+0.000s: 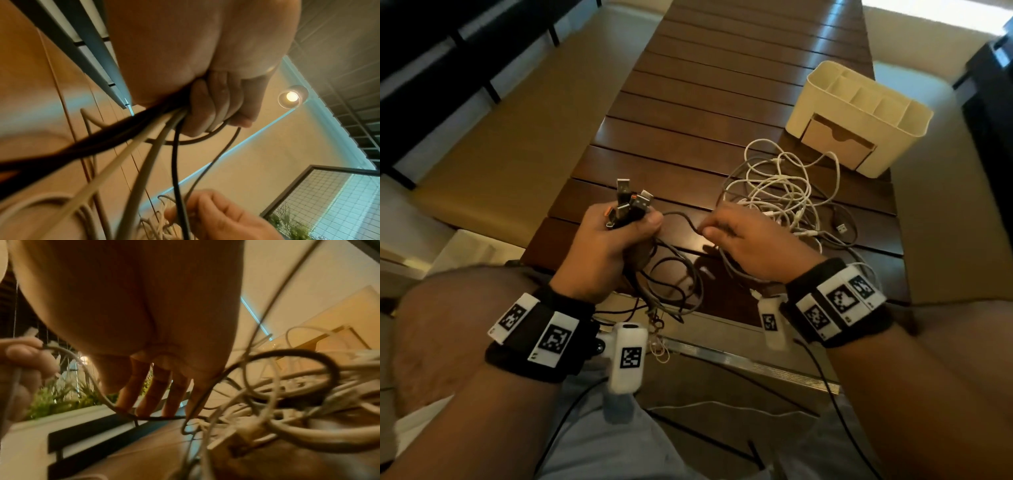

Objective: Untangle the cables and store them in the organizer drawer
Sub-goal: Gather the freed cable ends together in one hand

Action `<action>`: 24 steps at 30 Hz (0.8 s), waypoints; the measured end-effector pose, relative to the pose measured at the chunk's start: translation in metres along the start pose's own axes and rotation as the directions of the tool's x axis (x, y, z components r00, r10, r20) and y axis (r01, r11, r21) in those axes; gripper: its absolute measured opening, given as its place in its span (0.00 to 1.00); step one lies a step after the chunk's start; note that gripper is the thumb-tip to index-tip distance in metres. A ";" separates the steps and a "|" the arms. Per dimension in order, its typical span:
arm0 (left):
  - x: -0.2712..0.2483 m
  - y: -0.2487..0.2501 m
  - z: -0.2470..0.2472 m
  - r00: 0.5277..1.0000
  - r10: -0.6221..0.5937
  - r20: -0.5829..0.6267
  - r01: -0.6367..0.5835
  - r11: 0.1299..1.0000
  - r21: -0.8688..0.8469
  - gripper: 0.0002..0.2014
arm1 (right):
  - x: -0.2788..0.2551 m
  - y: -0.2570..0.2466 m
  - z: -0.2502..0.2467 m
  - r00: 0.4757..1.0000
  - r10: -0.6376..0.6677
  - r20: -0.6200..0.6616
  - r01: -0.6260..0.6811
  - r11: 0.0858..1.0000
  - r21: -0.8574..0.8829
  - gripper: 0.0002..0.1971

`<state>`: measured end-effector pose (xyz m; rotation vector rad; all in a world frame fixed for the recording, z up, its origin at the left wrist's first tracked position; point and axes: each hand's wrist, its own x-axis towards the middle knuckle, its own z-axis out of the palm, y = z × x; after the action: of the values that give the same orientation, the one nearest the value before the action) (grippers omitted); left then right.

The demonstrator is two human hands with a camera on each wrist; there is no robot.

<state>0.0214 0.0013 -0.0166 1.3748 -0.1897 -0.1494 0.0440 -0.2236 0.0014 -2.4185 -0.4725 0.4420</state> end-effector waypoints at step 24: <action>0.001 -0.005 0.029 0.999 0.044 -0.023 -0.019 0.770 0.638 0.13 | 0.005 0.008 0.002 0.983 -0.137 -0.120 0.134 0.991 -0.029 0.10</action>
<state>0.0161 -0.0276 -0.0166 2.0593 -0.2460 -0.0260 0.0494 -0.2265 -0.0064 -2.3979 -0.5856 0.2304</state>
